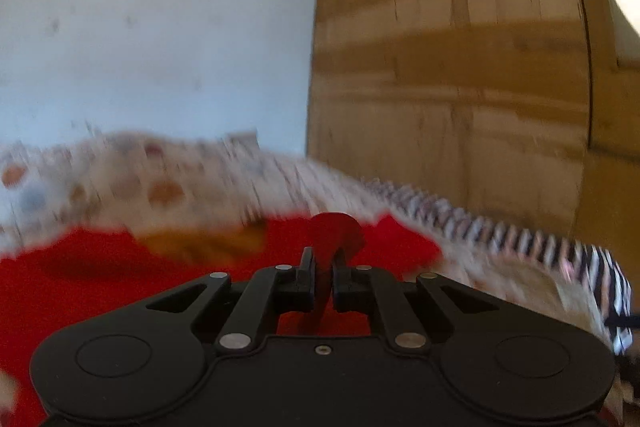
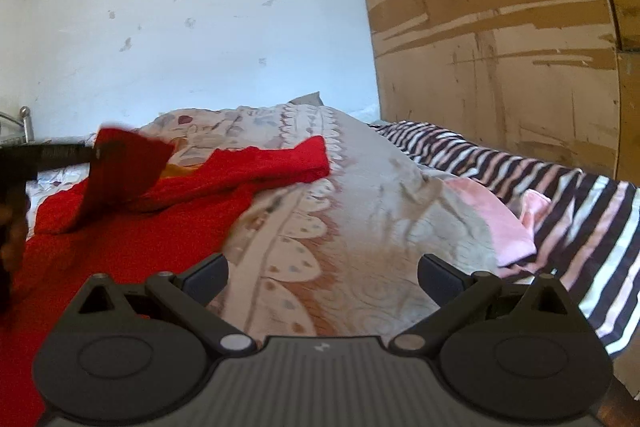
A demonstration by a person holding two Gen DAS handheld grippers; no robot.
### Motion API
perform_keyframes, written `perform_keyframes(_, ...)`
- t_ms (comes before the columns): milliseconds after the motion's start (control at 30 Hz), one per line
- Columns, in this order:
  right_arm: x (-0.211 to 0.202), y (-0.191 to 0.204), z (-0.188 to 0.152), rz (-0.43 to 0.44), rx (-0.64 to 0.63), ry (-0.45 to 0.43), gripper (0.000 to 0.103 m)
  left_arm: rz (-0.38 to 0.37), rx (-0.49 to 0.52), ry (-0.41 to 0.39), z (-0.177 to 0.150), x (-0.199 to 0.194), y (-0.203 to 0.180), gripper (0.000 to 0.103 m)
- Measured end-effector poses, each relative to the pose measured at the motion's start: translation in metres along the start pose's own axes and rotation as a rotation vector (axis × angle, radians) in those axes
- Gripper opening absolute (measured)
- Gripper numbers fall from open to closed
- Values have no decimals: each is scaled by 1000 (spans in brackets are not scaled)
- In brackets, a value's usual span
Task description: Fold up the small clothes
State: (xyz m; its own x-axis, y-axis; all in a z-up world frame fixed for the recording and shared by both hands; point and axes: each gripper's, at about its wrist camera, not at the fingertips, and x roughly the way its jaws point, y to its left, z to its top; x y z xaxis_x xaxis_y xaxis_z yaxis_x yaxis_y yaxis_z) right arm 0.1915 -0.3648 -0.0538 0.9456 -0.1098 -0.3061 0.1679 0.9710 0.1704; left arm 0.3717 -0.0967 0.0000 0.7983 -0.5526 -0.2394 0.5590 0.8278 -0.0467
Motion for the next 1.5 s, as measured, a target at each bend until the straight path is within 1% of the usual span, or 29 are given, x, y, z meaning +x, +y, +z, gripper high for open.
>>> perform_keyframes(33, 1, -1, -1, -4, 2, 3, 103, -4, -4, 21, -7, 2, -1, 13)
perform_keyframes(67, 3, -2, -1, -6, 6, 5, 103, -11, -14, 40, -9, 1, 1, 19)
perform_keyframes(100, 1, -1, -1, -6, 9, 5, 103, -18, -26, 54, -13, -4, 5, 32)
perform_keyframes(133, 2, -1, 0, -3, 10, 4, 103, -22, -36, 67, -13, -8, 8, 40)
perform_keyframes(167, 4, 1, 2, 1, 5, 4, 103, -17, -47, 74, -13, -15, 10, 57)
perform_keyframes(200, 4, 2, 2, 4, -1, 3, 103, -6, -64, 73, -14, -22, 16, 71)
perform_keyframes(267, 7, 6, 5, 11, -17, 4, 103, 18, -97, 78, -11, -38, 26, 81)
perform_keyframes(300, 10, 7, 8, 19, -24, 5, 103, 35, -112, 84, -9, -49, 29, 83)
perform_keyframes(333, 12, 9, 10, 29, -29, 6, 103, 59, -124, 89, -8, -61, 36, 85)
perform_keyframes(367, 14, 11, 12, 41, -37, 6, 103, 89, -124, 92, -8, -71, 42, 91)
perform_keyframes(400, 15, 13, 15, 52, -46, 7, 103, 131, -113, 97, -7, -80, 49, 96)
perform_keyframes(467, 19, 20, 20, 73, -74, 17, 103, 234, -71, 126, -10, -95, 64, 98)
perform_keyframes(533, 24, 27, 26, 91, -110, 36, 103, 349, -35, 196, -17, -103, 83, 102)
perform_keyframes(567, 28, 31, 29, 99, -128, 50, 103, 413, -20, 244, -22, -105, 93, 102)
perform_keyframes(633, 33, 39, 33, 108, -160, 72, 103, 495, 2, 314, -31, -107, 112, 102)
perform_keyframes(700, 37, 49, 38, 133, -193, 80, 103, 534, 18, 337, -39, -108, 127, 102)
perform_keyframes(800, 43, 65, 47, 168, -247, 77, 103, 519, 42, 322, -42, -99, 139, 103)
perform_keyframes(900, 52, 81, 52, 197, -275, 95, 103, 514, 97, 313, -37, -79, 142, 103)
perform_keyframes(1033, 70, 102, 60, 249, -311, 130, 103, 545, 156, 314, -27, -52, 152, 103)
perform_keyframes(1133, 91, 124, 73, 264, -361, 110, 103, 544, 188, 293, -24, -45, 155, 103)
perform_keyframes(1200, 108, 138, 86, 266, -365, 87, 103, 574, 215, 267, -23, -42, 154, 102)
perform_keyframes(1233, 119, 145, 92, 268, -359, 85, 103, 591, 208, 253, -23, -41, 155, 100)
perform_keyframes(1300, 140, 155, 98, 259, -364, 104, 103, 605, 166, 222, -22, -43, 155, 92)
perform_keyframes(1333, 151, 160, 97, 234, -379, 125, 103, 619, 155, 208, -23, -44, 155, 90)
perform_keyframes(1367, 162, 164, 93, 202, -389, 153, 103, 638, 160, 202, -24, -44, 153, 85)
perform_keyframes(1400, 169, 164, 87, 192, -388, 178, 103, 659, 172, 199, -25, -44, 152, 77)
perform_keyframes(1433, 177, 164, 79, 198, -389, 213, 103, 688, 181, 195, -27, -44, 152, 71)
perform_keyframes(1467, 184, 162, 71, 215, -387, 251, 103, 708, 178, 192, -27, -43, 155, 65)
perform_keyframes(1500, 188, 160, 67, 224, -378, 267, 103, 712, 160, 188, -27, -43, 159, 57)
